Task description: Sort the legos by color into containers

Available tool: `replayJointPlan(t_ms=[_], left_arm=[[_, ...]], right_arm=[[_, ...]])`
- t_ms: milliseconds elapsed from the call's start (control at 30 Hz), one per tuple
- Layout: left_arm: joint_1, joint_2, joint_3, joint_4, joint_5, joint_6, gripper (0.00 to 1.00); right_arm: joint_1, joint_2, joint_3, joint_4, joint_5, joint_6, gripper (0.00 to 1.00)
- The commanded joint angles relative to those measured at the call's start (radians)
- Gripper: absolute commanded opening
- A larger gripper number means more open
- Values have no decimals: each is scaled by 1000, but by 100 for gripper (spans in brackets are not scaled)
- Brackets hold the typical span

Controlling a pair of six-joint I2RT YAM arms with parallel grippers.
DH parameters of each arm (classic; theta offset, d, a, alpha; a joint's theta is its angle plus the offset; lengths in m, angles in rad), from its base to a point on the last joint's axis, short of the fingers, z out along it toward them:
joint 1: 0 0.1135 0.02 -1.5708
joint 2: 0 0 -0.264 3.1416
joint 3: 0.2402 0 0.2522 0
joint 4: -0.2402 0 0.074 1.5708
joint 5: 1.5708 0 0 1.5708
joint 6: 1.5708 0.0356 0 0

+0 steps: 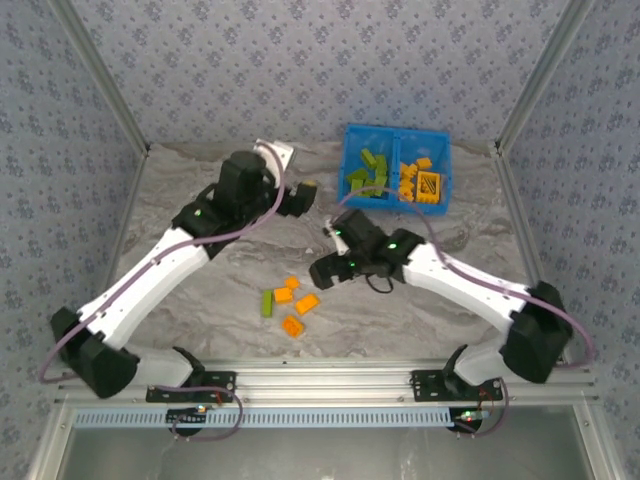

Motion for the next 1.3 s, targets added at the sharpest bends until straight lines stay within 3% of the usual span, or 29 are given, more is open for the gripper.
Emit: replayJointPlan(t_ms=[0,200,400,700,967,1100,1267], left_arm=[[19,-164,-133,-79,-112,-54,99],[74,-432,-394,-102,-142,-187,99],[134,-565,-467,-239,-140,-224,99],[181,-608,-472,-267,-153,-203,99],[185,-570,-478,-238,-136,-205,99],[186,-571,-481,-235,-135,-211,99],[187,-569,-484,-232,-134,-218,99]], right_arm=[[76,111,40,75,13,130,100],[151,339,177,97,41,160,100],[192,471,279,46,66,111,98],[196,549,303,49,49,134,67],[199,589,308,46,40,149,61],[200,611,322,31,29,154,65],[202,591,325,27,47,156,48]])
